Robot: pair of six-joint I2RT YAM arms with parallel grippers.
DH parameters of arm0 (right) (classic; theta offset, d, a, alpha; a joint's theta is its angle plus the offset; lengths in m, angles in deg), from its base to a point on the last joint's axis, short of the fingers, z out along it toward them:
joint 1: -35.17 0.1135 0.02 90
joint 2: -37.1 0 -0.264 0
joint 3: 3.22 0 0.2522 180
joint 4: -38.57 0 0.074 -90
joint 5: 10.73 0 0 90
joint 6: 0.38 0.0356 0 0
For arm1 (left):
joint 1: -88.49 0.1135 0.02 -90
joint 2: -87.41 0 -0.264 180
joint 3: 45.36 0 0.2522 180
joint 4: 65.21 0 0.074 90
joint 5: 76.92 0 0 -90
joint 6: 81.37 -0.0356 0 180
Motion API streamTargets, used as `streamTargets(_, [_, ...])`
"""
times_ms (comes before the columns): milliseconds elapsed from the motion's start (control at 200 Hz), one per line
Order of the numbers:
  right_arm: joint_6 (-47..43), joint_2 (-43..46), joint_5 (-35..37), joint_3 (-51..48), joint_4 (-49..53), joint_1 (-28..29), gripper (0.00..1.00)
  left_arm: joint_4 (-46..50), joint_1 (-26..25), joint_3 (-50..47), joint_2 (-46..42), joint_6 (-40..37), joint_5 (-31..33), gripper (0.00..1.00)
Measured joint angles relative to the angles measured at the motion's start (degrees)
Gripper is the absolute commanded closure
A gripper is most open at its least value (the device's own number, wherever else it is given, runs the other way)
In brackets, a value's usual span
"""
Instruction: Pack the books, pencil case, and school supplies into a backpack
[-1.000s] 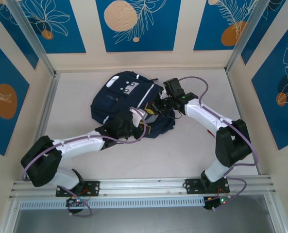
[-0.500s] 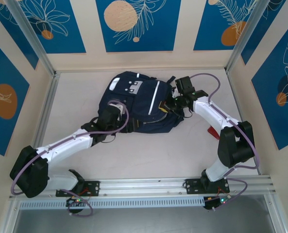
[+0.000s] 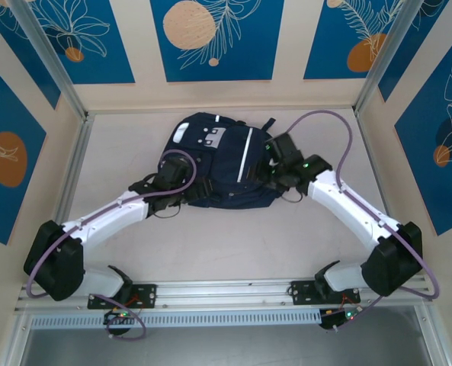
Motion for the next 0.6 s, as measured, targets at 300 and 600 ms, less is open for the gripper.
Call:
streamTargets(300, [7.17, -12.72, 12.46, -1.09, 0.52, 17.70, 0.53, 4.76, 6.54, -1.09, -2.75, 1.64, 0.50, 0.03])
streamTargets(600, [8.70, -24.22, 18.82, 4.00, -4.81, 18.58, 0.62, 5.68, 8.17, -1.79, -4.42, 2.82, -2.73, 0.03])
